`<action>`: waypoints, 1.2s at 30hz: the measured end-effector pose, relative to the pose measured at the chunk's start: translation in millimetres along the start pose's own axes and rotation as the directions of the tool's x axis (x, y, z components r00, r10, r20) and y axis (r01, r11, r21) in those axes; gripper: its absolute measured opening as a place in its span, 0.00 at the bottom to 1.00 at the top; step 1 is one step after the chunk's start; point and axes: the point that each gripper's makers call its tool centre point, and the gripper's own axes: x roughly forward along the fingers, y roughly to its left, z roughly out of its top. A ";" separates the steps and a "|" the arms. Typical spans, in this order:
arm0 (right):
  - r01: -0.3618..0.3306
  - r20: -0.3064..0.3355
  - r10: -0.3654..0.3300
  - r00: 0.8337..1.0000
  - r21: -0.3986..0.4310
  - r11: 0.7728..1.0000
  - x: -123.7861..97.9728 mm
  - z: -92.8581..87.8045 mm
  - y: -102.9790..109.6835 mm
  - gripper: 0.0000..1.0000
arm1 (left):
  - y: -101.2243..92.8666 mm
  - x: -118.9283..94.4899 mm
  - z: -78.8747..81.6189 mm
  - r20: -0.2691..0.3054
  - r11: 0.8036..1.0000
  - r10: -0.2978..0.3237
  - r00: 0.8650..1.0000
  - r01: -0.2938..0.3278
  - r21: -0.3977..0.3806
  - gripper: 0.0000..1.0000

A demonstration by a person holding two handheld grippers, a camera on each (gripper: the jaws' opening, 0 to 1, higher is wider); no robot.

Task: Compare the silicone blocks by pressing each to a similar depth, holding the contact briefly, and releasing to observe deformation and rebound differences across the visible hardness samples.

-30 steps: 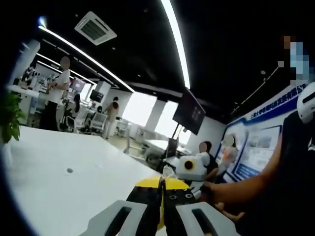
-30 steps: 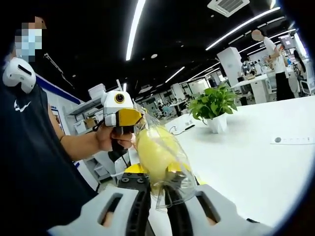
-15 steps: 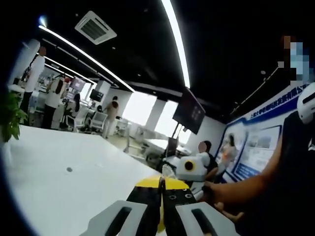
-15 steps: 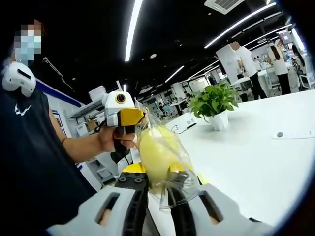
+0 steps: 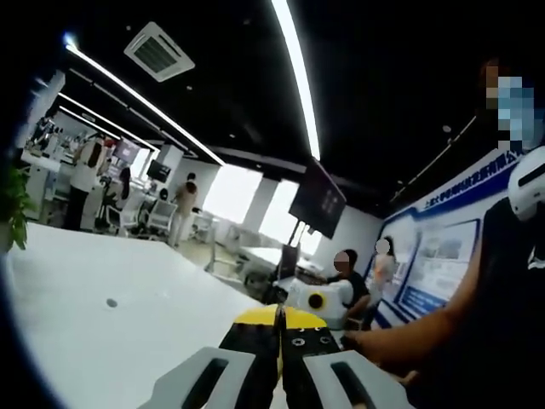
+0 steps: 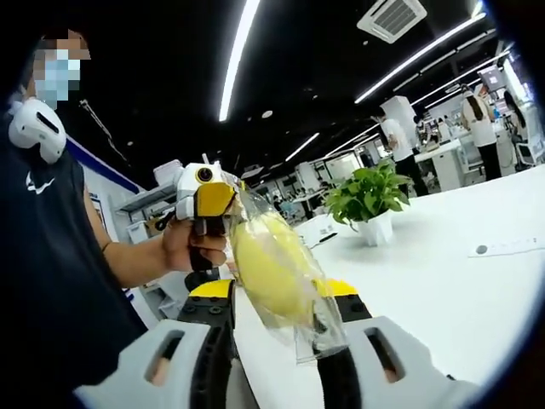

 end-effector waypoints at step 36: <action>0.415 0.009 -0.423 0.906 -0.211 0.885 -75.1 -7.0 -70.2 0.96 | 23.3 17.9 -13.7 0.012 0.996 0.065 0.998 -0.064 -0.055 0.00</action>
